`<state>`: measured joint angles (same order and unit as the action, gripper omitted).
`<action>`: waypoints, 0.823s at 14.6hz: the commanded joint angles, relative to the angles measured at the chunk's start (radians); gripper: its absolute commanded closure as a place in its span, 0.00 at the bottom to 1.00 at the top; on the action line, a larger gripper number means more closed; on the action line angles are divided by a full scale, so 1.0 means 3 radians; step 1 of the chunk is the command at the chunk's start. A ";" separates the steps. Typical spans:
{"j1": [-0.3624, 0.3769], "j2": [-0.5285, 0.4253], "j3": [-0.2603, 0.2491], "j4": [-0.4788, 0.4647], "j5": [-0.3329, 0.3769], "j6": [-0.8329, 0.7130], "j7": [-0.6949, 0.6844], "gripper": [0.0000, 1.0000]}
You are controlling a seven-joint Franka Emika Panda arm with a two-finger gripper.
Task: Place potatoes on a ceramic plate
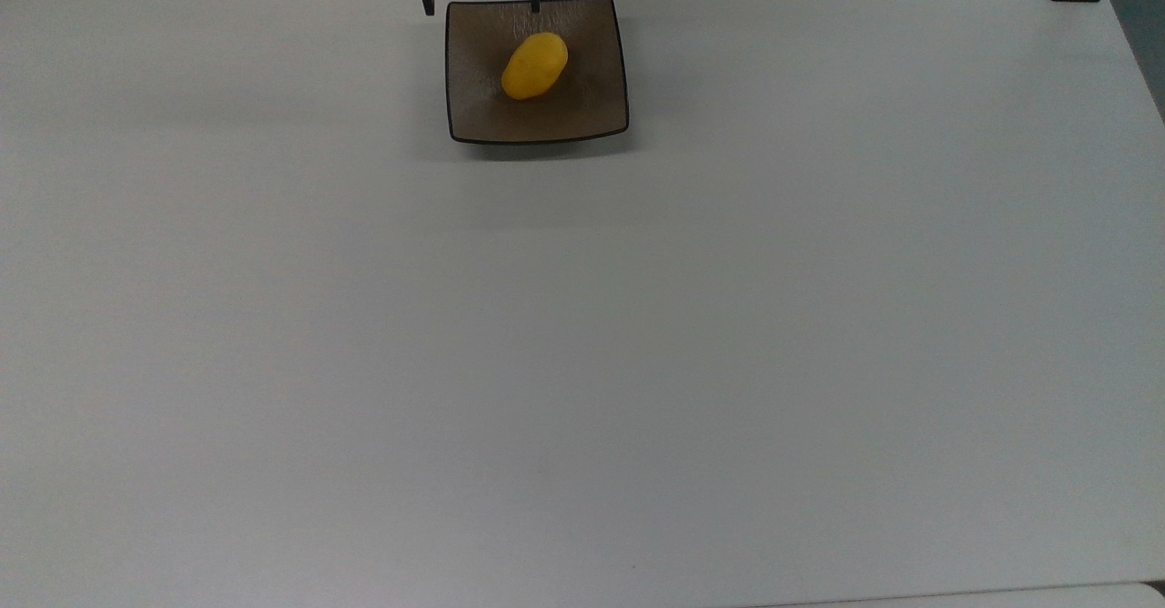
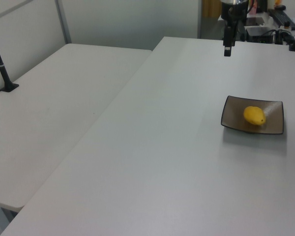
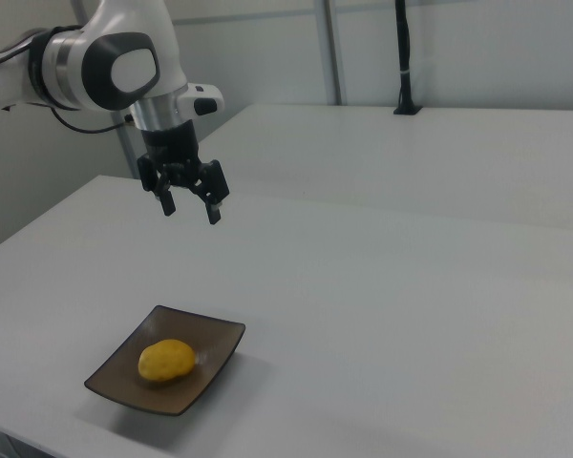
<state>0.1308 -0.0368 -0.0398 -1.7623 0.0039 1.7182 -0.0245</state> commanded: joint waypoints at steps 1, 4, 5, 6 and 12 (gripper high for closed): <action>0.0019 0.0000 0.0000 0.0009 0.0059 0.0046 -0.0021 0.00; 0.0019 0.0015 0.0010 -0.0006 0.0013 0.0229 -0.0026 0.00; 0.0014 0.0015 0.0010 -0.0006 0.0018 0.0235 -0.0016 0.00; 0.0004 0.0015 0.0010 -0.0006 0.0023 0.0250 -0.0016 0.00; -0.0001 0.0010 0.0005 -0.0073 0.0038 0.0368 0.0122 0.00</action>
